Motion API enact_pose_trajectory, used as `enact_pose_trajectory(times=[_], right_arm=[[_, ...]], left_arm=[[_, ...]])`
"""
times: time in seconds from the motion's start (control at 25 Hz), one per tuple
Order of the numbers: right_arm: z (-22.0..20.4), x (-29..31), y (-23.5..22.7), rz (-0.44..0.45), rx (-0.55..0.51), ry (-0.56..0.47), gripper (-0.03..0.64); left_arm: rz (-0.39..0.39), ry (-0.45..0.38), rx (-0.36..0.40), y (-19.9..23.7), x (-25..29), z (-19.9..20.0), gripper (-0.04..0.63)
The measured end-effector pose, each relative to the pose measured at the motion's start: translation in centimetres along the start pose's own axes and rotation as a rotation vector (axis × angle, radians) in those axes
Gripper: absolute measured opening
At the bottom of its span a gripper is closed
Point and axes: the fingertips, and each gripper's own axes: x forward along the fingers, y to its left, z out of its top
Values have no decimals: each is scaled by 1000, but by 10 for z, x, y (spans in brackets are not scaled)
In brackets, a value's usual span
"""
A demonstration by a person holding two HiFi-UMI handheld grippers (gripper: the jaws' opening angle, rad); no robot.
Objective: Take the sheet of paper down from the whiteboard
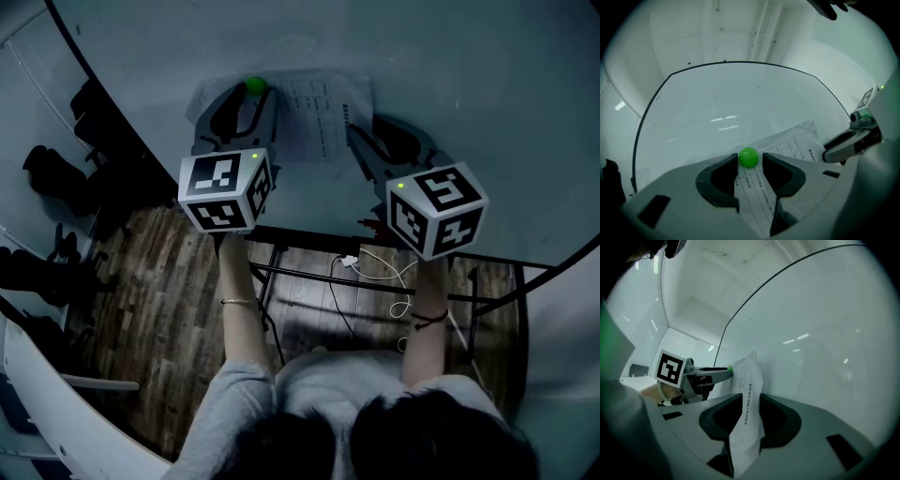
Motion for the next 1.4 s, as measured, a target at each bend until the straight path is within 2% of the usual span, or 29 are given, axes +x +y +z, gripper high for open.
enact_pose_trajectory(times=[0.16, 0.28, 0.36, 1.4], right_arm=[[-3, 3, 0, -9, -3, 14, 101], [-3, 2, -4, -29, -2, 16, 35], [-2, 1, -6, -32, -1, 16, 14], [-15, -3, 9, 35, 47, 67, 0]], left_arm=[[4, -12, 18, 1, -2, -1, 146], [16, -23, 18, 4, -2, 0, 144], [25, -22, 31, 4, -2, 0, 143], [71, -12, 49, 4, -3, 1, 130]])
